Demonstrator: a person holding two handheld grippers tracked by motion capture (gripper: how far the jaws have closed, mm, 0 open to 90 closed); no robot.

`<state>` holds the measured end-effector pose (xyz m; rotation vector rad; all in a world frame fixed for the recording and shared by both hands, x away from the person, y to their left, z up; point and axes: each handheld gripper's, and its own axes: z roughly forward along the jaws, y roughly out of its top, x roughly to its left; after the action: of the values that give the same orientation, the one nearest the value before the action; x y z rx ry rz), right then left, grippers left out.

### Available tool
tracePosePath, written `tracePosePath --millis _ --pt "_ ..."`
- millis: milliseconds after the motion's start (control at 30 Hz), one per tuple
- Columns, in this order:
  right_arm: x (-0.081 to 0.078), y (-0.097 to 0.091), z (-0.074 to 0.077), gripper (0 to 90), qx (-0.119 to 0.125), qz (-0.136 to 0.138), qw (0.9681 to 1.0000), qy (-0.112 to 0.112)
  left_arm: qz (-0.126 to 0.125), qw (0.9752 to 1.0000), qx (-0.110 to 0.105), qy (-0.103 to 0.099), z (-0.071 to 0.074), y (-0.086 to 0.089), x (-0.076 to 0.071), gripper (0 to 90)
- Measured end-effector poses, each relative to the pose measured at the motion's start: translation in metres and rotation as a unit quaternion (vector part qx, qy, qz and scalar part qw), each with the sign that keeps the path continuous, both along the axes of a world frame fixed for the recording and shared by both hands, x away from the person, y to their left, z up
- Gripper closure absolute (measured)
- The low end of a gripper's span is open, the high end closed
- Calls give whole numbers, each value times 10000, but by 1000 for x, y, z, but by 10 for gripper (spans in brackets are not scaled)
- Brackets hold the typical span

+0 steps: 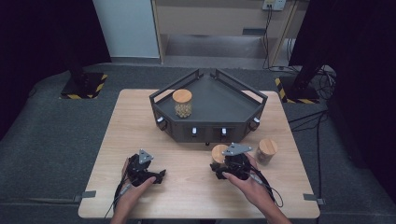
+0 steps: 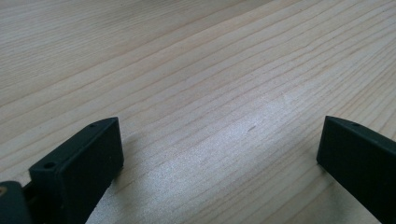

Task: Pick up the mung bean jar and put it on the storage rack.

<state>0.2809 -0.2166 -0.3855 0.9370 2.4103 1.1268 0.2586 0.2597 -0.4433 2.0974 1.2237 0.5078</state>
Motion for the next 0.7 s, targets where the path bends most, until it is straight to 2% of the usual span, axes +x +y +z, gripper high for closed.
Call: tracePosePath --millis 233,533,700 --pt "1 1 18 251 -47 -57 9999 -87 -1 10000 0 0 0 0 0 0" --pt "8 3 37 252 -69 -187 9998 -23 -1 10000 1 1 0 0 0 0" --pt "12 7 48 252 -91 -221 9997 -61 -2 10000 1 1 0 0 0 0"
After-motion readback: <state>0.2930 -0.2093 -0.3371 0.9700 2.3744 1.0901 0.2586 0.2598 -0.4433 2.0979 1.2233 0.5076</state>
